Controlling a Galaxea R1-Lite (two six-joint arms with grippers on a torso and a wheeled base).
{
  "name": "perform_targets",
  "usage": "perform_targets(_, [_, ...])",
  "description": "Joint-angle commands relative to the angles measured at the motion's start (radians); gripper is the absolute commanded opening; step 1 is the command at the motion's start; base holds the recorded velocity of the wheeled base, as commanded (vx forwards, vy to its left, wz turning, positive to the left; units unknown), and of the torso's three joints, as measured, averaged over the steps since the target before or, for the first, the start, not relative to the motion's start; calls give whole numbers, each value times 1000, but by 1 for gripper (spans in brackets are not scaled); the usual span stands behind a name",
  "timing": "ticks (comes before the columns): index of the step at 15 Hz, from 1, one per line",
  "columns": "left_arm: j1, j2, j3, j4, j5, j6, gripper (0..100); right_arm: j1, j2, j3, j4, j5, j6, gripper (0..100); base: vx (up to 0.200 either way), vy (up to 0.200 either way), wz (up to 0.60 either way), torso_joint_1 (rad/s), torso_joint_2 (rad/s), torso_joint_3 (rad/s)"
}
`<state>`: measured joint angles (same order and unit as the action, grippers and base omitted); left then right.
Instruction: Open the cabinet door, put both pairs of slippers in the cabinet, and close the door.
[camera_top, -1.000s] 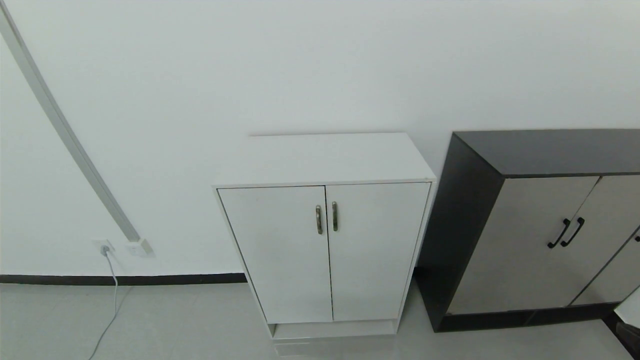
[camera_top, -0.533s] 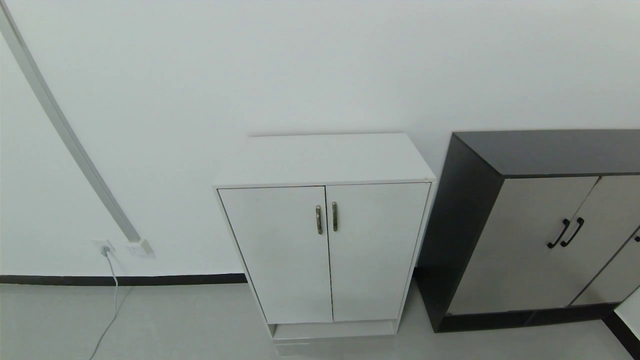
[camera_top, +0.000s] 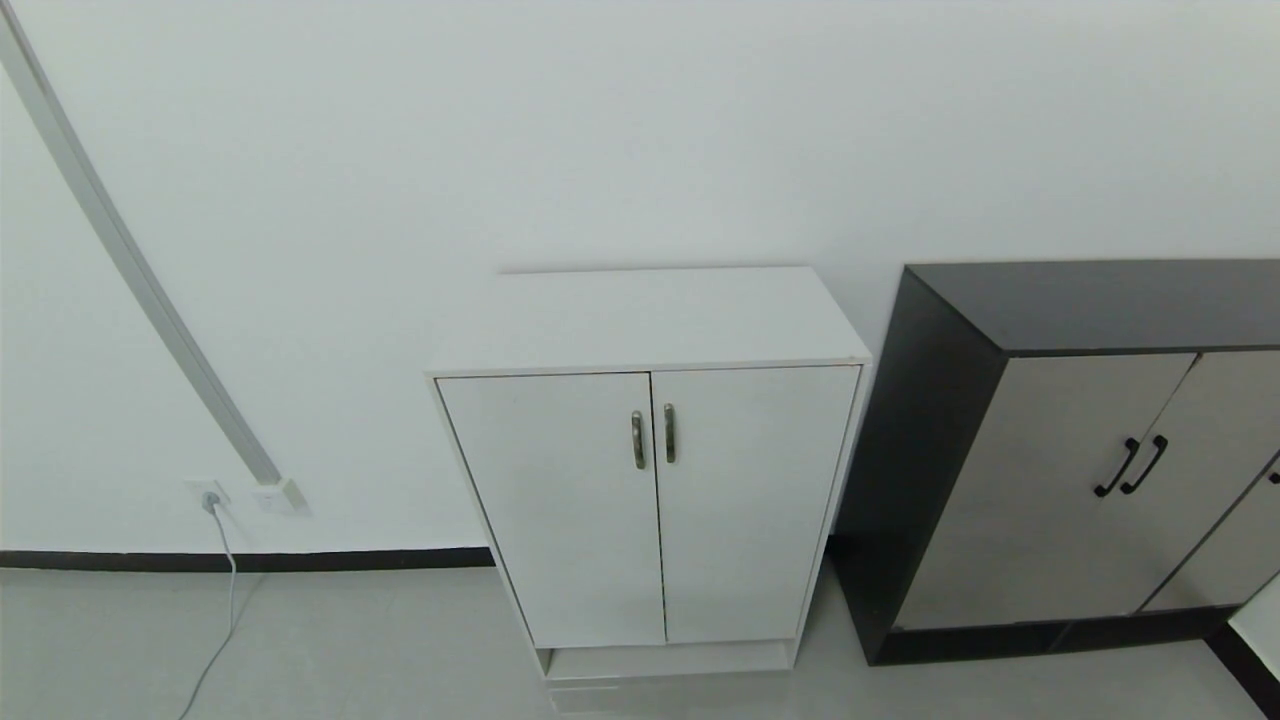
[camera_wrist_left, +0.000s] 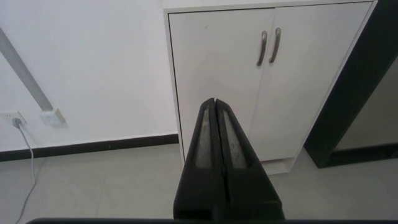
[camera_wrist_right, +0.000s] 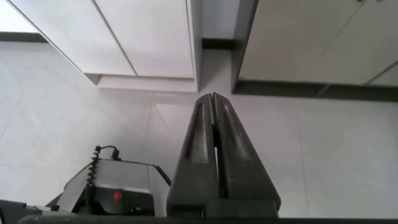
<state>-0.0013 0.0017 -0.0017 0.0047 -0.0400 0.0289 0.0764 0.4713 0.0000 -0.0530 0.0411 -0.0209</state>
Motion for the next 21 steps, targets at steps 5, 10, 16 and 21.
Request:
perform_targets(5, [0,0,0,0,0,0,0,181,-157,0,4,-6,2,0,0,0,0,0,0,0])
perform_targets(10, [0,0,0,0,0,0,0,315,-192,0,4,-3,-11,0,0,0,0,0,0,0])
perform_targets(16, [0,0,0,0,0,0,0,349,-180,-5,79,16,-48,0,0,0,0,0,0,0])
perform_targets(21, [0,0,0,0,0,0,0,149,-223,0,50,11,-4,0,0,0,0,0,0,0])
